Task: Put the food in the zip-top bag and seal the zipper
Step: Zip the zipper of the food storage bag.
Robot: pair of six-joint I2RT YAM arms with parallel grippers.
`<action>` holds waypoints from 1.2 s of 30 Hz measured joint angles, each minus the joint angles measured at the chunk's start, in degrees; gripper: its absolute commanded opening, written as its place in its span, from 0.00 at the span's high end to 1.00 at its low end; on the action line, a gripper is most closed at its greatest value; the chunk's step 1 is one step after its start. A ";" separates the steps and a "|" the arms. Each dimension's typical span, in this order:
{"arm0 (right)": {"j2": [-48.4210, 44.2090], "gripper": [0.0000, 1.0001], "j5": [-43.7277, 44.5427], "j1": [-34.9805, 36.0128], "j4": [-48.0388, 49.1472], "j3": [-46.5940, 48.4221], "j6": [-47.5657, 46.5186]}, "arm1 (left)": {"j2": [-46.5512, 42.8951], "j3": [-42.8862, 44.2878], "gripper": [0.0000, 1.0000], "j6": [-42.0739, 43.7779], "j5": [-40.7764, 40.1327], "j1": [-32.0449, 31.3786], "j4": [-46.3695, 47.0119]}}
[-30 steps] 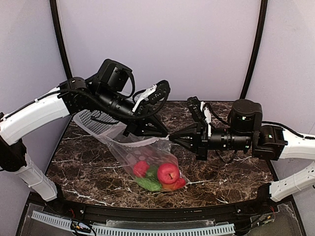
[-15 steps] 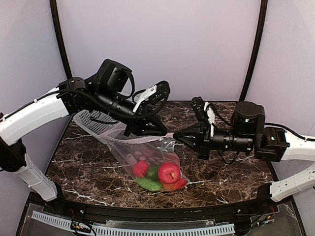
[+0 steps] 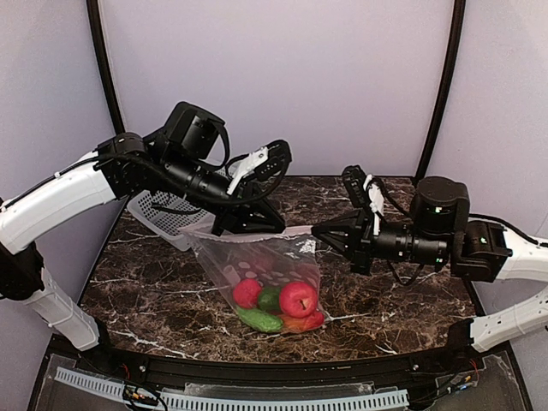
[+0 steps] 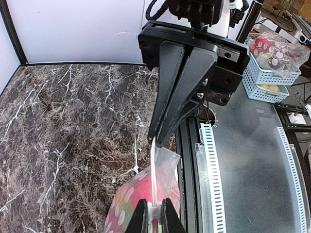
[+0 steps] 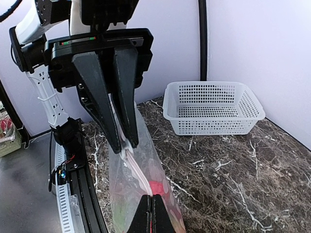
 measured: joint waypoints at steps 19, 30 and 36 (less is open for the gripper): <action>-3.02 1.00 8.20 0.00 -5.55 0.44 -0.61 | -1.81 -0.85 0.99 1.66 -3.06 2.45 -2.80; -1.92 1.00 15.91 0.00 -8.98 2.56 -0.07 | -2.64 -2.29 0.99 1.88 -3.10 4.81 -2.73; -1.11 1.00 19.47 -0.13 -10.14 3.26 0.50 | -2.80 -3.19 0.99 1.90 -3.04 5.79 -2.47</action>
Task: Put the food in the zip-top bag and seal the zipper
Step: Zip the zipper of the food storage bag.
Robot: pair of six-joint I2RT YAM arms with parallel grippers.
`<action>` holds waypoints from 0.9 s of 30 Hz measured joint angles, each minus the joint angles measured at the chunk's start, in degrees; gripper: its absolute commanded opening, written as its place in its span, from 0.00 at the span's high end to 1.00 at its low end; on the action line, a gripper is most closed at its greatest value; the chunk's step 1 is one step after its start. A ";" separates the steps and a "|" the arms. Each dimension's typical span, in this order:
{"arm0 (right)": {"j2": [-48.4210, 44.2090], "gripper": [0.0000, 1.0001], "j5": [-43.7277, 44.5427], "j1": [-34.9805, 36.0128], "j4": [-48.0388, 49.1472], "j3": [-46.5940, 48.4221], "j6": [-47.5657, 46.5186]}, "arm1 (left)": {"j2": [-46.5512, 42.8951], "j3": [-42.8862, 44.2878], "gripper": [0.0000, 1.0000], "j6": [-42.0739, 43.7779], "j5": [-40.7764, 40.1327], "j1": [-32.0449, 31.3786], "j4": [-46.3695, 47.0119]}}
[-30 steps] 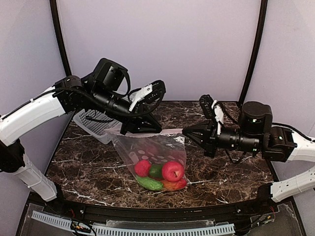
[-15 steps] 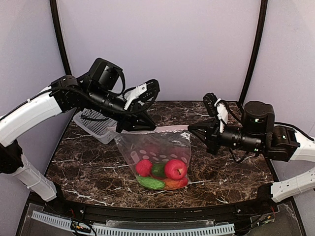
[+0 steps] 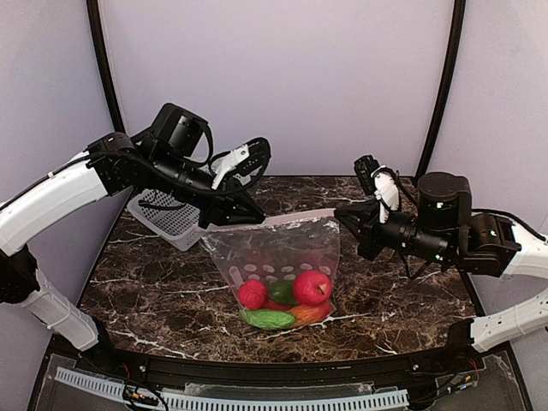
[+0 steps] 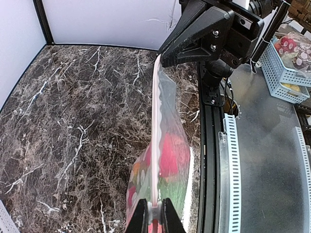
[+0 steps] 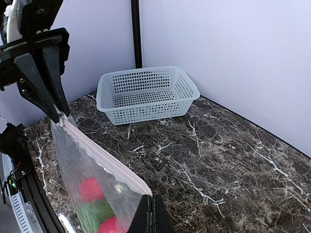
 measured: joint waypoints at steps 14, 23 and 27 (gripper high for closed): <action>0.59 1.00 5.60 -3.87 -3.41 1.05 4.15 | -0.11 -1.01 0.99 0.00 0.55 1.97 0.52; 0.96 1.00 5.92 -8.52 -5.86 1.16 7.43 | -0.11 -1.40 0.99 0.04 0.59 2.89 0.48; 1.18 1.00 5.81 -10.67 -6.67 1.18 8.44 | -0.13 -1.75 0.99 0.07 0.59 3.32 0.46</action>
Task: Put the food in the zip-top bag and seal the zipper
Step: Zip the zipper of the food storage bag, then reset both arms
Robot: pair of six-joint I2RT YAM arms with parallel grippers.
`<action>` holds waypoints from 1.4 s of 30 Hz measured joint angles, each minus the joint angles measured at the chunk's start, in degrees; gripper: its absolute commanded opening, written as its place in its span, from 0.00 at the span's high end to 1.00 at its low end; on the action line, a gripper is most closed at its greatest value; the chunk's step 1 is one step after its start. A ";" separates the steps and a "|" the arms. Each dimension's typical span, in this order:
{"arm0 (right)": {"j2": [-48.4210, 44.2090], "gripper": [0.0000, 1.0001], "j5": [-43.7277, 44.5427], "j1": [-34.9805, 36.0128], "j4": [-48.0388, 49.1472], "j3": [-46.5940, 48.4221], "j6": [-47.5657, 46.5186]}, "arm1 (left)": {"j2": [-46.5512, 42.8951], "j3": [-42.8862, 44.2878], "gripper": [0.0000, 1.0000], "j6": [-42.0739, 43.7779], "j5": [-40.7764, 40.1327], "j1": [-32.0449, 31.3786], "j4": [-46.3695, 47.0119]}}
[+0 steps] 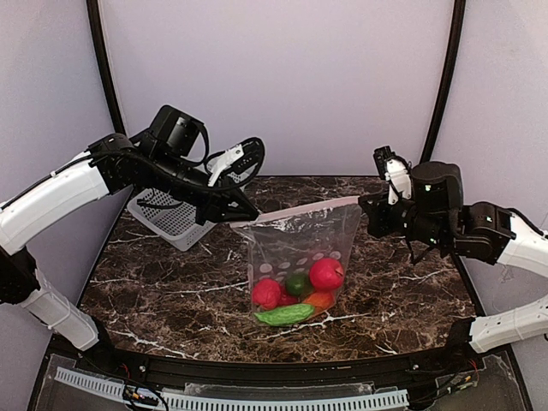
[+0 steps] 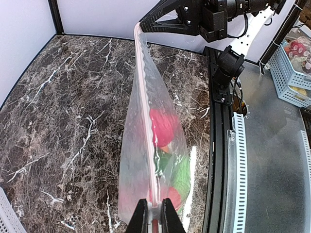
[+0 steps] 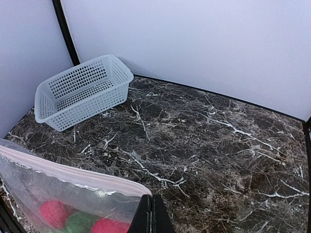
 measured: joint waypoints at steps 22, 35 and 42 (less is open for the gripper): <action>0.20 1.00 -2.12 -5.40 -2.10 0.00 3.58 | -1.27 -0.81 0.99 0.50 -0.07 1.55 -0.17; -2.45 0.21 -11.85 -6.80 -0.02 -0.02 -0.44 | -3.15 -5.18 0.29 -5.11 -4.52 1.99 2.97; -2.73 0.01 -15.39 -6.80 0.87 -0.02 -1.09 | -5.40 -6.36 0.07 -12.35 -4.37 2.03 9.01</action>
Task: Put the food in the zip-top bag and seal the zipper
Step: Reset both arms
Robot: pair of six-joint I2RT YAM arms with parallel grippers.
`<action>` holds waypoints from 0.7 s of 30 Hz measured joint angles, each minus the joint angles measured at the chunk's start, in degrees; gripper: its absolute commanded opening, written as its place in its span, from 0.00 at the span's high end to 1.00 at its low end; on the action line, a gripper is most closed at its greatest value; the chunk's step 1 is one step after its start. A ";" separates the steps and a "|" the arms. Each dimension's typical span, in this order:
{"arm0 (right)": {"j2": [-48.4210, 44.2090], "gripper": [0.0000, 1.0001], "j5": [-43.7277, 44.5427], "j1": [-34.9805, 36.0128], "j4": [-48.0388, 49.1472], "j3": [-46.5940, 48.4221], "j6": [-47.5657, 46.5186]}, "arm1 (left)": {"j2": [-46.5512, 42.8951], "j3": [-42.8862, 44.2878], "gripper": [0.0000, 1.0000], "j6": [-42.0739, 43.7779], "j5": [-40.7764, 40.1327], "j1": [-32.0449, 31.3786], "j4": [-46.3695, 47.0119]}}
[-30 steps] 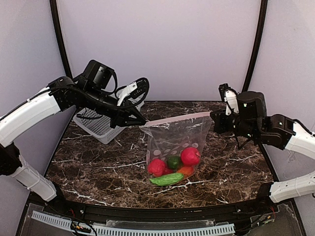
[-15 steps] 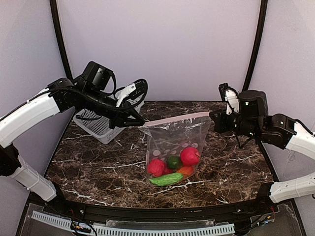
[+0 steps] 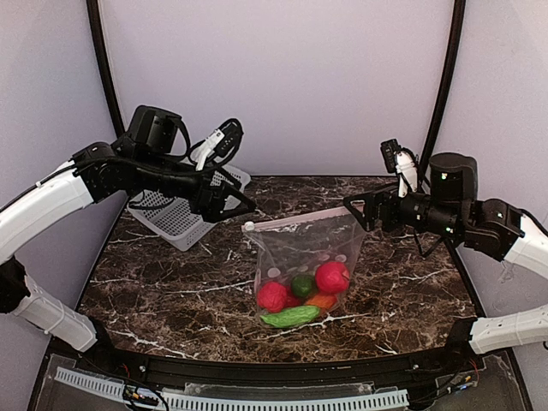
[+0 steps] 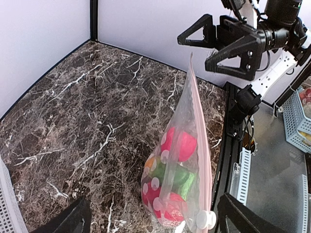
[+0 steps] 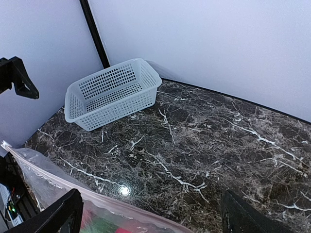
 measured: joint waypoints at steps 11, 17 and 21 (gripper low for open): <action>-0.33 0.01 0.96 0.00 -0.09 0.48 1.99 | -2.56 -1.46 0.06 -7.93 -0.31 2.36 5.62; 0.85 0.01 1.03 0.00 0.02 -0.35 4.46 | -2.95 -6.91 0.05 -11.06 -1.46 4.20 7.89; 2.75 0.02 2.25 -0.02 0.02 -0.79 6.08 | -4.76 -12.90 0.05 -13.92 -3.43 7.50 10.49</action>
